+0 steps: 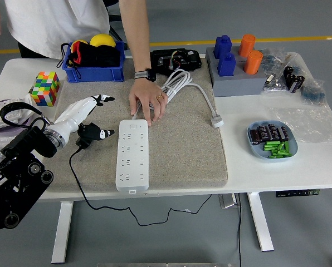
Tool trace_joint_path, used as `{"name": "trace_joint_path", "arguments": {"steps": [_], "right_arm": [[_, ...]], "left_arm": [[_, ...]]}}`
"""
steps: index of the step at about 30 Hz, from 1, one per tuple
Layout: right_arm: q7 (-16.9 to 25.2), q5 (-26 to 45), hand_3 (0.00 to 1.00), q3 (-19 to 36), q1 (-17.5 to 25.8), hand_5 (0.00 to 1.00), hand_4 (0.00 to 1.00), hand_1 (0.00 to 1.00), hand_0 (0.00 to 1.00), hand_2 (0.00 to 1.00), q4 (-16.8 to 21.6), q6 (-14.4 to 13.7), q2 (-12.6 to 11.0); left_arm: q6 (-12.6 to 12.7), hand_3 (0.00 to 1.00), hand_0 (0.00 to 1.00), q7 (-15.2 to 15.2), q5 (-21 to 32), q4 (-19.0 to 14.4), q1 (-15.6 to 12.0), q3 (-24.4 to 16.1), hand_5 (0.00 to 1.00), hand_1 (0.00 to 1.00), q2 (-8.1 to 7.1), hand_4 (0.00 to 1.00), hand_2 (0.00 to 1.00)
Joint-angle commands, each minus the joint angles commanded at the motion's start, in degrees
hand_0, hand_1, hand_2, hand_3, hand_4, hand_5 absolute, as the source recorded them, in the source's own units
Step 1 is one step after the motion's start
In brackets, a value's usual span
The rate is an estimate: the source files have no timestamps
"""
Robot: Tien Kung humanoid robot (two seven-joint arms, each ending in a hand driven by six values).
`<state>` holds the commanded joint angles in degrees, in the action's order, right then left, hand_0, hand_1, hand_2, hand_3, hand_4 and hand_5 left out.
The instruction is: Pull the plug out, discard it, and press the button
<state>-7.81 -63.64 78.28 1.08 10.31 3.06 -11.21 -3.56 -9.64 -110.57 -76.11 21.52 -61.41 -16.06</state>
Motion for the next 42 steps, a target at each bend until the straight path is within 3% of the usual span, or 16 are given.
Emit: {"name": "trace_joint_path", "arguments": {"steps": [5,6,11,12,17,18,23,24,42], "right_arm": [[0.1,0.3,0.618,-0.1,-0.1,0.491,0.715,0.676,0.703,0.66,0.0,0.0,0.0],[0.1,0.3,0.618,-0.1,-0.1,0.492,0.716,0.676,0.704,0.66,0.0,0.0,0.0],[0.0,0.3,0.618,-0.1,-0.1,0.492,0.716,0.676,0.704,0.66,0.0,0.0,-0.1],[-0.1,0.3,0.618,-0.1,-0.1,0.491,0.716,0.676,0.703,0.66,0.0,0.0,-0.1],[0.0,0.5,0.618,-0.3,0.0,0.491,0.716,0.676,0.703,0.66,0.0,0.0,0.0],[0.0,0.5,0.618,-0.4,0.0,0.492,0.716,0.676,0.703,0.66,0.0,0.0,0.0],[-0.1,0.5,0.618,-0.4,0.0,0.492,0.716,0.676,0.703,0.66,0.0,0.0,-0.1],[-0.1,0.6,0.617,-0.3,-0.1,0.492,0.716,0.676,0.703,0.66,0.0,0.0,-0.1],[0.0,0.9,0.617,-1.0,-0.1,0.492,0.716,0.676,0.703,0.66,0.0,0.0,-0.2]], "left_arm": [[-1.3,0.738,0.342,-3.4,-2.6,1.3,4.0,5.4,0.002,0.387,-0.51,0.635,0.392],[-1.3,0.72,0.099,-3.7,-2.8,1.6,4.5,6.2,0.002,0.084,-0.57,0.296,0.155],[-2.4,0.72,0.099,-6.4,-3.5,3.9,8.5,11.9,0.002,0.084,-0.54,0.296,0.155],[-2.7,0.692,0.056,-6.9,-3.5,4.2,9.0,12.7,0.002,0.05,-0.4,0.134,0.133],[-3.2,0.692,0.056,-7.9,-2.9,5.5,10.8,15.5,0.002,0.05,0.44,0.134,0.133],[-3.6,0.683,0.04,-8.3,-2.7,5.8,11.3,16.3,0.002,0.032,0.66,0.069,0.128],[-4.3,0.683,0.04,-9.6,-2.4,7.2,12.9,18.8,0.002,0.032,1.34,0.069,0.128],[-4.3,0.706,0.033,-9.7,-2.4,7.5,13.2,19.2,0.002,0.028,1.49,0.028,0.129],[-4.0,0.693,0.025,-10.0,-3.0,13.0,15.3,20.7,0.002,0.026,2.98,0.026,0.135]]}}
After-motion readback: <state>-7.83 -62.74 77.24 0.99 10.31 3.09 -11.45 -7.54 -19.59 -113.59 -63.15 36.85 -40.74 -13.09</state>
